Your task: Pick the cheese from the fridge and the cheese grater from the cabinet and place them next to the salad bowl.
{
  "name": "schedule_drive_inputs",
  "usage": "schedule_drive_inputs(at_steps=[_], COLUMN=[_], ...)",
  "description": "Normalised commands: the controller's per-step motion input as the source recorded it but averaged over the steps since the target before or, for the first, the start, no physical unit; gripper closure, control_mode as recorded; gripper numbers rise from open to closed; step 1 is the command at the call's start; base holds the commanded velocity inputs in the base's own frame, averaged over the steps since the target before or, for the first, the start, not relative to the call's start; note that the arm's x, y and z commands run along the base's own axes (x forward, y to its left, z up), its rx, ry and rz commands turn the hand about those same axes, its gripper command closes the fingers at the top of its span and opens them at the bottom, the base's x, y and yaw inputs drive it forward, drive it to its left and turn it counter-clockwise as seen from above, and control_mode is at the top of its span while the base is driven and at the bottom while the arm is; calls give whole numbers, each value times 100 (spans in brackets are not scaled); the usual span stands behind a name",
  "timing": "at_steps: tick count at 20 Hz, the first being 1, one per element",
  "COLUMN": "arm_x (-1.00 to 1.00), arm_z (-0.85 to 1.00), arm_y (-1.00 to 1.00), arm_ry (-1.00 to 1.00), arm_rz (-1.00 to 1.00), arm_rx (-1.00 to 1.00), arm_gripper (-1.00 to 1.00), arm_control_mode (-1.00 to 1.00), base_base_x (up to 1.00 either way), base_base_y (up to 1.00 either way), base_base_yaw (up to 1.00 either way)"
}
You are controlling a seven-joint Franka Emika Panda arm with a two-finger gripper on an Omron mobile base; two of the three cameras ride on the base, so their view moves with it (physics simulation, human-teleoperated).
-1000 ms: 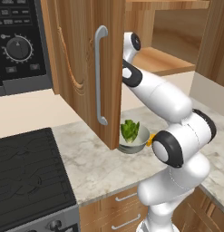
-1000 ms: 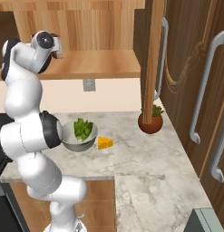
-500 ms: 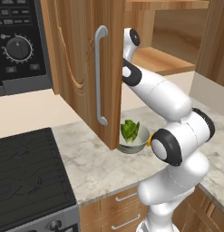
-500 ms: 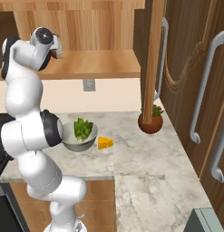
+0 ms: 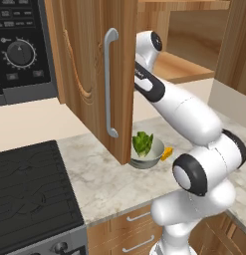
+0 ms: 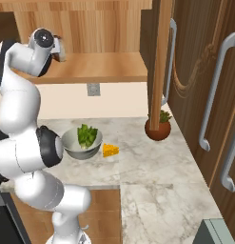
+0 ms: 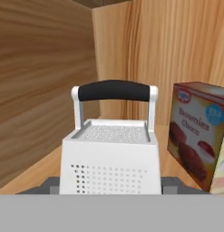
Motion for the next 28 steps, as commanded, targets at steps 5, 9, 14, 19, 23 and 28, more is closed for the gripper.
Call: schedule_drive_inputs(at_steps=[5,9,14,19,23,28], arm_x=[-92,-100,-100,-100,-92,-60], arm_z=[-1,-5,-36,-61,-98,-100], arm_y=[-35,-78,-34,-15,-5,-2], arm_ry=[0,0,0,2,7,6], arm_rz=[0,0,0,-1,-8,-27], arm_rx=[2,0,2,1,-2,0], arm_gripper=[100,100,100,100,100,100], arm_control_mode=[-100,-100,-100,-100,-100,-100], base_base_x=[0,0,0,0,0,0], base_base_y=[0,0,0,0,0,0], base_base_yaw=[0,0,0,0,0,0])
